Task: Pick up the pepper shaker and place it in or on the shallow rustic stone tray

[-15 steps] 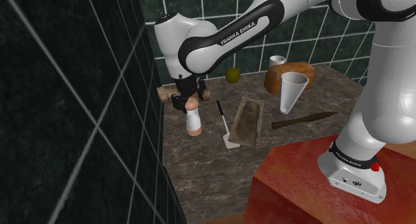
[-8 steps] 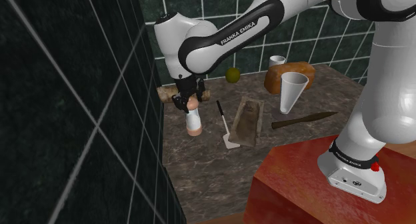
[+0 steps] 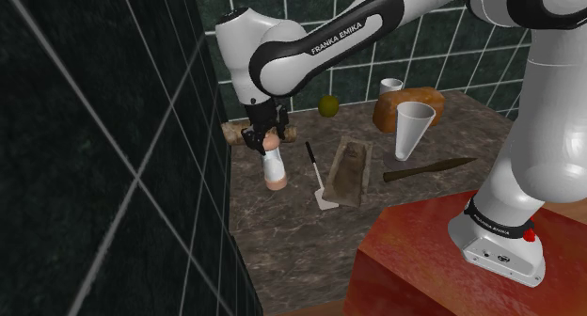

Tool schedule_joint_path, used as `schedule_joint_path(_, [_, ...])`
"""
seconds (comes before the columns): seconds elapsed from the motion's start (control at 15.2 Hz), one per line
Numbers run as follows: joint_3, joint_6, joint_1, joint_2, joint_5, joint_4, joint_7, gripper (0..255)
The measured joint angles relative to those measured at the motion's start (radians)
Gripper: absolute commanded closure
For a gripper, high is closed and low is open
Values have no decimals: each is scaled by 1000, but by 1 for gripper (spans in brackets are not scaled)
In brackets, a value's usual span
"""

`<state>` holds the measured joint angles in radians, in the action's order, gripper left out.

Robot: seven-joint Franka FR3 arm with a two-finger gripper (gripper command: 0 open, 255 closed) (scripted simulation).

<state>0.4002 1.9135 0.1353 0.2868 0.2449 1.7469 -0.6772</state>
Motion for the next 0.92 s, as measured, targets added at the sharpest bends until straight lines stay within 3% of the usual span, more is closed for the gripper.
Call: schedule_joint_path(0.92, [8,-168,2,-39,-25,-135,32,255])
